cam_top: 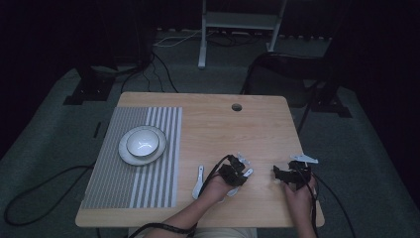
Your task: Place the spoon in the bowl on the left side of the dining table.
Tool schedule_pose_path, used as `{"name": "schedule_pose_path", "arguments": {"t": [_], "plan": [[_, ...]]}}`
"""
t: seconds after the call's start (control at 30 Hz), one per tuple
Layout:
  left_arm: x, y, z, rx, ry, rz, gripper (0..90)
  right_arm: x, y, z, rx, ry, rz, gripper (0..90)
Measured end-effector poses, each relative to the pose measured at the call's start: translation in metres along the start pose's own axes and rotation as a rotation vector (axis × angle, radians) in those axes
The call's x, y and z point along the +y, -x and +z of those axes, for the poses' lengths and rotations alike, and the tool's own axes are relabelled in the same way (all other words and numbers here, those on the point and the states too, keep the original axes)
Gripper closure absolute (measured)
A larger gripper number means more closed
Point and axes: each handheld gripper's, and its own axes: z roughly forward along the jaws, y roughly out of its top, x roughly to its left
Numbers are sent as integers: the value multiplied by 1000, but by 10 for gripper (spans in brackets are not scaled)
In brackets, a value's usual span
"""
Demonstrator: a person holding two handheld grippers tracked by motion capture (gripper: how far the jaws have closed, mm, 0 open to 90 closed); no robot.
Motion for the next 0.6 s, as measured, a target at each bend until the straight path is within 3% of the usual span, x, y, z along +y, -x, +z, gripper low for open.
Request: {"name": "schedule_pose_path", "arguments": {"t": [0.03, 0.07, 0.27, 0.6], "plan": [[1, 0, -3, -17, 18, -12, 771, 0, 0, 0, 0, 0, 0, 114], [1, 0, -4, -8, 23, -10, 852, 0, 0, 0, 0, 0, 0, 114], [2, -3, -7, -28, 24, -17, 855, 0, 0, 0, 0, 0, 0, 115], [7, -5, -22, -31, 72, -22, 858, 0, 0, 0, 0, 0, 0, 114]]}}
